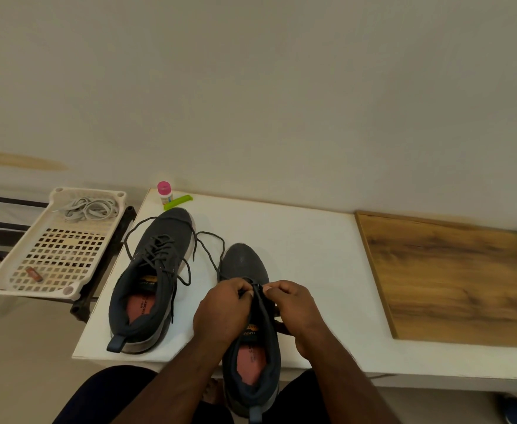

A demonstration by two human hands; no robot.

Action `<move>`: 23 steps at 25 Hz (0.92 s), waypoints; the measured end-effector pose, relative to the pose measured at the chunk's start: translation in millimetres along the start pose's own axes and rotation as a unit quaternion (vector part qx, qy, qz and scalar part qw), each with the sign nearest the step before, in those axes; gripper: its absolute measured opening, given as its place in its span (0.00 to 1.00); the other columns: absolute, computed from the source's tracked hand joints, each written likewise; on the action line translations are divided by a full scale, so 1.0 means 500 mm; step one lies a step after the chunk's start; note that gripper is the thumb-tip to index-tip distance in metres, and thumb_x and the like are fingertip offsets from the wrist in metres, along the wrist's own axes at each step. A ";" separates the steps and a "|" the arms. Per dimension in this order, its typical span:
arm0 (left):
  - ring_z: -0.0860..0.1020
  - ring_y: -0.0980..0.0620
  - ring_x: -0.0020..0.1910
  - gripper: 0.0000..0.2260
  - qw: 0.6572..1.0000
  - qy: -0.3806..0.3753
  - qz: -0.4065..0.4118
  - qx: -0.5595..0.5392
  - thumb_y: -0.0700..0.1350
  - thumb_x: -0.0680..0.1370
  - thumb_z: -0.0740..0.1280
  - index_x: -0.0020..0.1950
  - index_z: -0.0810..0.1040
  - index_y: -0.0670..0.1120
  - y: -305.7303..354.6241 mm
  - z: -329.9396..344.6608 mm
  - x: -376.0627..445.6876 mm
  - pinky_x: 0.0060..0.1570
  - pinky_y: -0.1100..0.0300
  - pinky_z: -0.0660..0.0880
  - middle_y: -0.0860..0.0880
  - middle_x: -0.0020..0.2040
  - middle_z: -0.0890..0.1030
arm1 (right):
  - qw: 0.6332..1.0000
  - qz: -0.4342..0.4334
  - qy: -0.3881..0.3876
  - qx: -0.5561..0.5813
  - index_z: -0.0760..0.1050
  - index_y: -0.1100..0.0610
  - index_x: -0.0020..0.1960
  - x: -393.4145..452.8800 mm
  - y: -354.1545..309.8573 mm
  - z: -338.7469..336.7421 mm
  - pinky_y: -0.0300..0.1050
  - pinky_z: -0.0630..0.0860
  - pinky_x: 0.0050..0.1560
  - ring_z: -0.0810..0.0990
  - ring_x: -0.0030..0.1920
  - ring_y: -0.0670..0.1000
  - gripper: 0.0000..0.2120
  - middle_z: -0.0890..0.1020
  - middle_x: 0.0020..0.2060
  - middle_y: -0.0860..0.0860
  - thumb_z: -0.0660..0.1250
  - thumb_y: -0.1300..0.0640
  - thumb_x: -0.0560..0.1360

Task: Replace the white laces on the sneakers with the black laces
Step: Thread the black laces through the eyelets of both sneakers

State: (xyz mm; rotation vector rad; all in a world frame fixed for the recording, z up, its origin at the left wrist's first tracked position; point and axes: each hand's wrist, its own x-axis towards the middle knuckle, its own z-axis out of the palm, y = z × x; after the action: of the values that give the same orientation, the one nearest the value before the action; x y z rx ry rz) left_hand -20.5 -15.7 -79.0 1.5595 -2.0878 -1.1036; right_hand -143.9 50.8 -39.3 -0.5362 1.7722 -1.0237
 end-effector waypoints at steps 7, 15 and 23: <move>0.78 0.59 0.43 0.07 0.998 -0.032 -0.016 -0.048 0.48 0.79 0.65 0.44 0.81 0.57 -0.003 -0.004 0.010 0.48 0.60 0.75 0.57 0.43 0.81 | 0.998 0.052 0.001 0.040 0.84 0.55 0.48 -0.001 -0.011 -0.004 0.42 0.79 0.37 0.81 0.42 0.51 0.11 0.85 0.41 0.53 0.62 0.60 0.78; 0.78 0.58 0.43 0.07 0.997 -0.032 -0.043 -0.047 0.49 0.78 0.67 0.41 0.80 0.57 -0.006 0.004 0.017 0.48 0.58 0.76 0.57 0.42 0.81 | 0.996 0.073 -0.029 0.048 0.84 0.55 0.48 0.002 -0.009 -0.008 0.46 0.79 0.43 0.81 0.43 0.52 0.12 0.84 0.40 0.52 0.62 0.60 0.77; 0.78 0.59 0.41 0.06 0.997 -0.031 -0.040 -0.057 0.48 0.78 0.66 0.44 0.81 0.54 0.010 -0.006 0.002 0.40 0.64 0.73 0.57 0.42 0.81 | 1.000 0.002 0.001 -0.021 0.83 0.57 0.48 0.012 0.006 -0.003 0.46 0.82 0.39 0.80 0.38 0.50 0.07 0.84 0.40 0.54 0.67 0.56 0.79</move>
State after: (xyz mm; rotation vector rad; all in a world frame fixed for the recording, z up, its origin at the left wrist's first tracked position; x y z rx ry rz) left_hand -22.3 -17.0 -73.5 1.5849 -1.9794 -1.2898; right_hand -147.5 48.7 -44.5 -0.5585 1.7986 -0.9865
